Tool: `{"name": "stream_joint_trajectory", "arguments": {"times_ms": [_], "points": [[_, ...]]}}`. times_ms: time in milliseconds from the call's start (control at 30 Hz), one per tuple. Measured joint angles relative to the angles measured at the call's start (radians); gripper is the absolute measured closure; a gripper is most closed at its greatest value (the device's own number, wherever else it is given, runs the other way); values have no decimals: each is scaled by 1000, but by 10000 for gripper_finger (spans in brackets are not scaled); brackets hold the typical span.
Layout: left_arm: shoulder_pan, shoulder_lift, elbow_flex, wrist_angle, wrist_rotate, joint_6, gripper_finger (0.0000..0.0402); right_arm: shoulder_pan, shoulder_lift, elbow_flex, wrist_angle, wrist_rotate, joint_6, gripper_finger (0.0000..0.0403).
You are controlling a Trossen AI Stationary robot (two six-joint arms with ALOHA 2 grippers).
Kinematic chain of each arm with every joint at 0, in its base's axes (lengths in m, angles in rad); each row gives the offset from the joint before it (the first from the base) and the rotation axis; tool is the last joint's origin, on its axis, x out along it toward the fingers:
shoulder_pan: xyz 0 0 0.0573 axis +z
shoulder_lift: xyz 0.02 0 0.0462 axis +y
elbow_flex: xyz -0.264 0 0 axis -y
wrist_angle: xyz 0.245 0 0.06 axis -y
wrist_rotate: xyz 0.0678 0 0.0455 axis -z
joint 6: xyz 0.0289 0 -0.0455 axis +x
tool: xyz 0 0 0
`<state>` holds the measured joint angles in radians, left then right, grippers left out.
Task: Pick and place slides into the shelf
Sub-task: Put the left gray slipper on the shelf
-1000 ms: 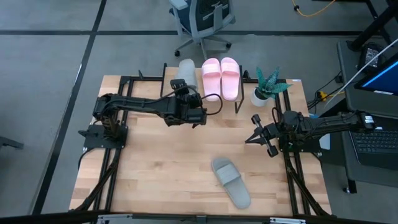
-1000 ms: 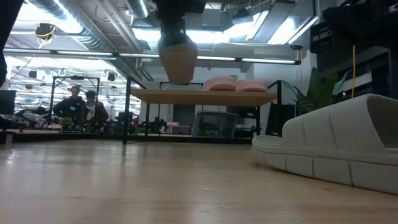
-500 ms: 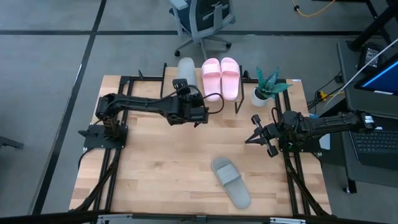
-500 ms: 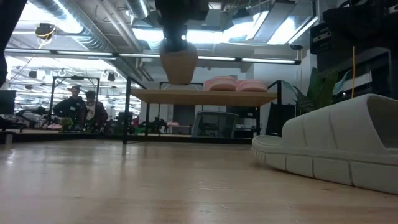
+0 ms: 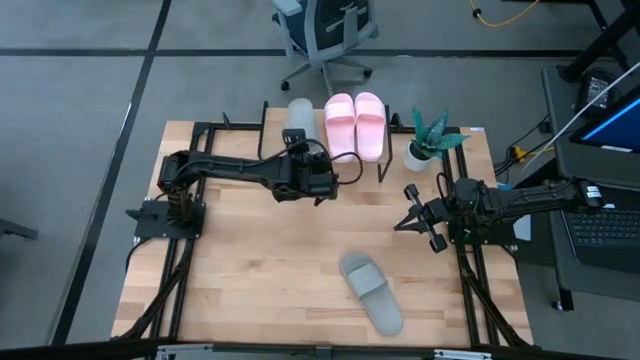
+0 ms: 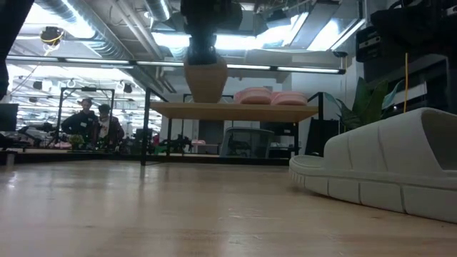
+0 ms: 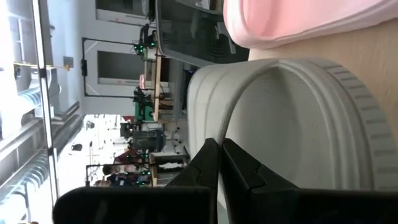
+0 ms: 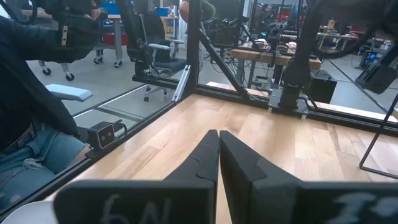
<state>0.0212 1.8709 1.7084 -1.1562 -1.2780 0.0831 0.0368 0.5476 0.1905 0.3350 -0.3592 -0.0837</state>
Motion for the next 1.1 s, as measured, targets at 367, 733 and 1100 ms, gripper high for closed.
{"name": "stream_joint_trajectory", "arguments": {"times_ms": [367,733,1100], "points": [[0,11,0,16,37,3,401,0,0,0,-4,0,2,386],[3,40,0,55,43,32,401,0,0,0,-4,0,3,386],[21,61,0,87,53,42,401,0,0,0,-4,0,4,386]]}}
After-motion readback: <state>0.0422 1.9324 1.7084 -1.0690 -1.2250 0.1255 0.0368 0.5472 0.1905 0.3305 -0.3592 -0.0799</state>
